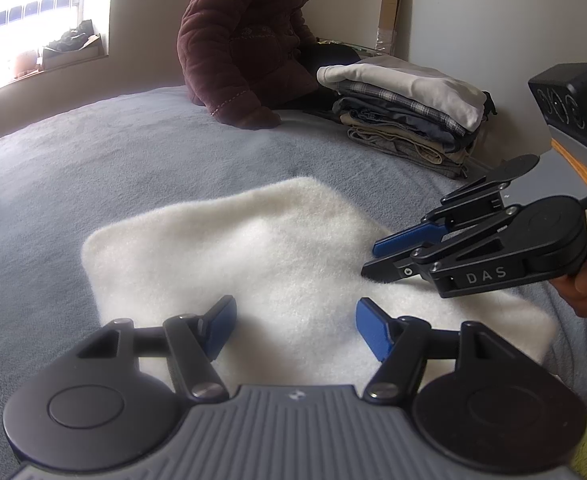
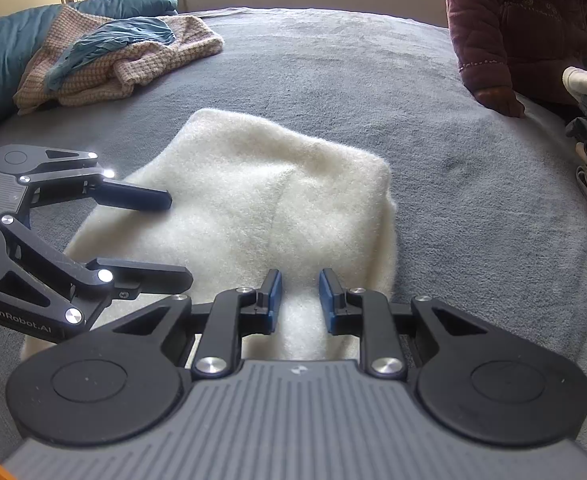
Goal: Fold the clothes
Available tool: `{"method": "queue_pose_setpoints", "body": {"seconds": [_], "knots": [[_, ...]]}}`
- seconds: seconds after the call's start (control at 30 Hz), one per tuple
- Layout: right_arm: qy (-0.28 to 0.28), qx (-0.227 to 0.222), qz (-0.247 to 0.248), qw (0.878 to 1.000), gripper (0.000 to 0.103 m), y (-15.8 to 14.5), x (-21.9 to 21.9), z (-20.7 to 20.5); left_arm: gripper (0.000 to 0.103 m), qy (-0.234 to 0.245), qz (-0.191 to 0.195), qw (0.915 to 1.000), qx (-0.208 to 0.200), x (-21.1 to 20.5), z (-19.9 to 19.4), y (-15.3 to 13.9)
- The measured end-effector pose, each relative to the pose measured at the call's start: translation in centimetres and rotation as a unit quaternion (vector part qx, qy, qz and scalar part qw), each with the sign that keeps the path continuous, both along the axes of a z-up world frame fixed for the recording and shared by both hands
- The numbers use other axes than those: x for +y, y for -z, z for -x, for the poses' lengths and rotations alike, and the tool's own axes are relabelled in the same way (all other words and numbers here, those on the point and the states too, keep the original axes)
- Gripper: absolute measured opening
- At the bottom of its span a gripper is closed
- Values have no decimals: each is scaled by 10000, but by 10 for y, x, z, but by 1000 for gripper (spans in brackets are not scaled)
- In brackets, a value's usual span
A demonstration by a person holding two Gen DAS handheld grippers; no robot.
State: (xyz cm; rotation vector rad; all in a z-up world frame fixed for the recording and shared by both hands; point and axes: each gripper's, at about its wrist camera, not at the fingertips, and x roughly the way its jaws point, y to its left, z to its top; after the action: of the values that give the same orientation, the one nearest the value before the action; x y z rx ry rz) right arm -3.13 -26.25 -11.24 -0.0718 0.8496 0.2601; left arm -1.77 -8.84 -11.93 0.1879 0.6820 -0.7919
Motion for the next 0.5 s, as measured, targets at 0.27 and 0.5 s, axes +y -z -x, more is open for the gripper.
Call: {"method": "queue_pose_setpoints", "body": {"seconds": [0.27,0.5], "knots": [[-4,2,-11,10000,20,0,-1,0,68,-10,4,10000,1,0,0,0],[-6,-7,-6,10000,20,0,-1,0,68,-14,1,10000,0,0,0,0]]}}
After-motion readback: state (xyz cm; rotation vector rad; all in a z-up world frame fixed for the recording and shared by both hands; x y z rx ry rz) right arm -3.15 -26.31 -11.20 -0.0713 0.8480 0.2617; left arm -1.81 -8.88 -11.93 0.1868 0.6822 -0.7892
